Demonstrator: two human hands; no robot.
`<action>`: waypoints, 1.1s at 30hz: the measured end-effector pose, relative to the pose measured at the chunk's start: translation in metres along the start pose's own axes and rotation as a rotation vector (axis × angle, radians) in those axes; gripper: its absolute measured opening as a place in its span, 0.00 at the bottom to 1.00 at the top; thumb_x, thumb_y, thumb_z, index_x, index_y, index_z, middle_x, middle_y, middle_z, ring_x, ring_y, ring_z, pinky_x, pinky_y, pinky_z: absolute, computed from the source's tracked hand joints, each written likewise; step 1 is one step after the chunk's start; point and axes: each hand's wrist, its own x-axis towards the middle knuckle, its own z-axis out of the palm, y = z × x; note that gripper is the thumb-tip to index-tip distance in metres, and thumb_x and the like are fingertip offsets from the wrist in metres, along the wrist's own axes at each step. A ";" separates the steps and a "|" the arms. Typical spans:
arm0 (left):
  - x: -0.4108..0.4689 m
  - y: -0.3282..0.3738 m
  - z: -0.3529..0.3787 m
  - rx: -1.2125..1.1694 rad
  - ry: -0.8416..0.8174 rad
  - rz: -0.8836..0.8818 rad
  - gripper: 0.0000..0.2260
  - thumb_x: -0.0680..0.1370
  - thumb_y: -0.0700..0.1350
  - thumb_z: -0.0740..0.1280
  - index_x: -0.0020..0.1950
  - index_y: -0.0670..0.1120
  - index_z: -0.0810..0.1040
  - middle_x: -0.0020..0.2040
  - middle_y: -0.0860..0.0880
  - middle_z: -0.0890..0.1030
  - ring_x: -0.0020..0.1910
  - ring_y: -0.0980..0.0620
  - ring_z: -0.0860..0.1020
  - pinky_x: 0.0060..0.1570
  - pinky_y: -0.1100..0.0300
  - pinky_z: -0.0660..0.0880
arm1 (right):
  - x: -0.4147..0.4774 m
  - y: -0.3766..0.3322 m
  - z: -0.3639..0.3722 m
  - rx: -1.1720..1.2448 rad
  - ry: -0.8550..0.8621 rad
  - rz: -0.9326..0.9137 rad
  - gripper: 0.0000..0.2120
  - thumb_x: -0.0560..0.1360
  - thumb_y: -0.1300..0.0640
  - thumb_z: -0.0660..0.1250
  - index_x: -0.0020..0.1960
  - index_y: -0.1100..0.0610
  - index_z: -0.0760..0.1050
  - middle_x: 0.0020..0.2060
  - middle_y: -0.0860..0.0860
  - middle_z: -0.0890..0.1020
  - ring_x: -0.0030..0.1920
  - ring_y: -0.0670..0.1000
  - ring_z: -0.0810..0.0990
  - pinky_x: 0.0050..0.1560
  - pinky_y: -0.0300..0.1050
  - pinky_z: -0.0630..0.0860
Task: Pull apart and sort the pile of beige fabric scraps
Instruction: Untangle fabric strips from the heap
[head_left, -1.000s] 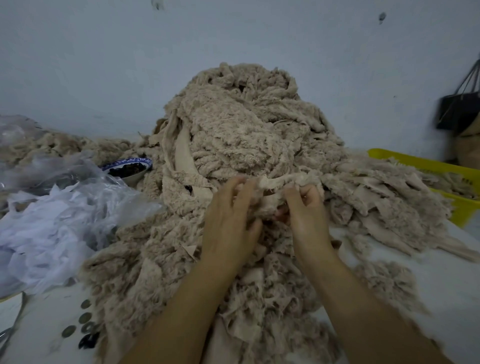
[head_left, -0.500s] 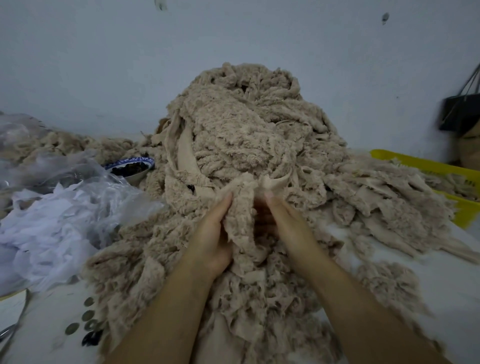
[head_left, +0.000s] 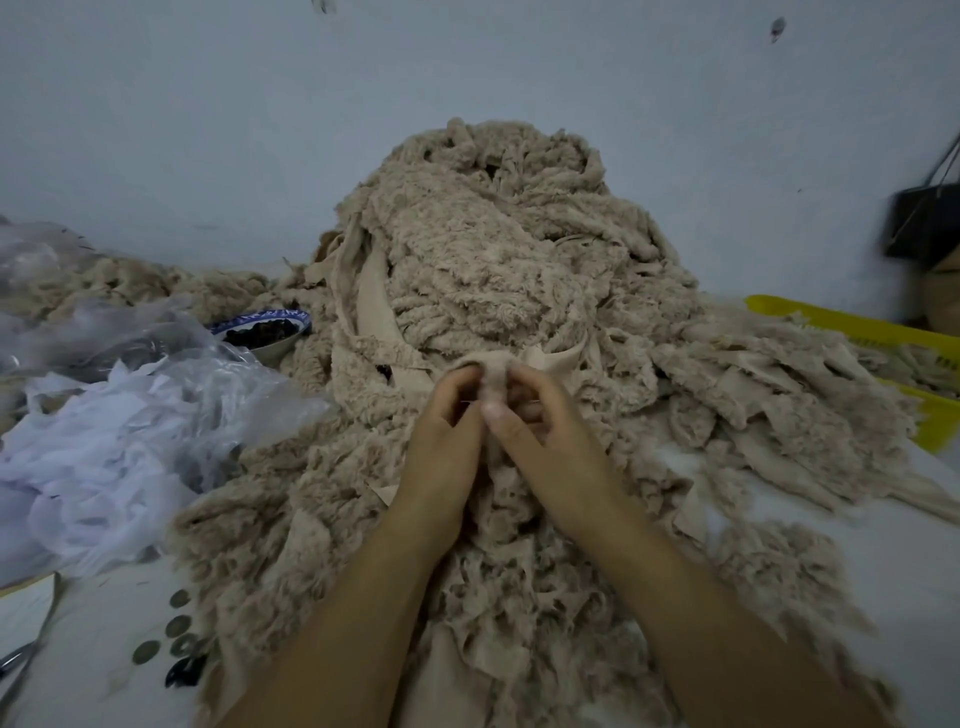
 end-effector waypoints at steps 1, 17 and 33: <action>-0.001 0.000 -0.001 0.039 -0.063 0.001 0.11 0.79 0.52 0.64 0.58 0.59 0.83 0.57 0.55 0.84 0.57 0.57 0.82 0.52 0.61 0.80 | 0.001 0.001 0.001 0.008 -0.030 0.033 0.25 0.70 0.28 0.62 0.62 0.39 0.74 0.53 0.39 0.81 0.52 0.37 0.80 0.48 0.34 0.78; 0.006 -0.006 0.000 -0.124 0.004 -0.275 0.06 0.81 0.45 0.67 0.50 0.50 0.84 0.48 0.49 0.86 0.44 0.55 0.85 0.39 0.64 0.80 | 0.011 0.003 -0.015 0.786 0.030 0.585 0.20 0.83 0.48 0.59 0.62 0.62 0.80 0.55 0.59 0.85 0.55 0.56 0.84 0.54 0.48 0.81; 0.001 0.005 -0.001 -0.129 0.101 -0.194 0.09 0.84 0.44 0.62 0.45 0.45 0.78 0.35 0.51 0.85 0.33 0.57 0.83 0.30 0.66 0.76 | 0.006 0.012 -0.008 0.459 -0.133 0.328 0.27 0.70 0.34 0.72 0.58 0.52 0.83 0.54 0.52 0.86 0.57 0.51 0.84 0.58 0.47 0.79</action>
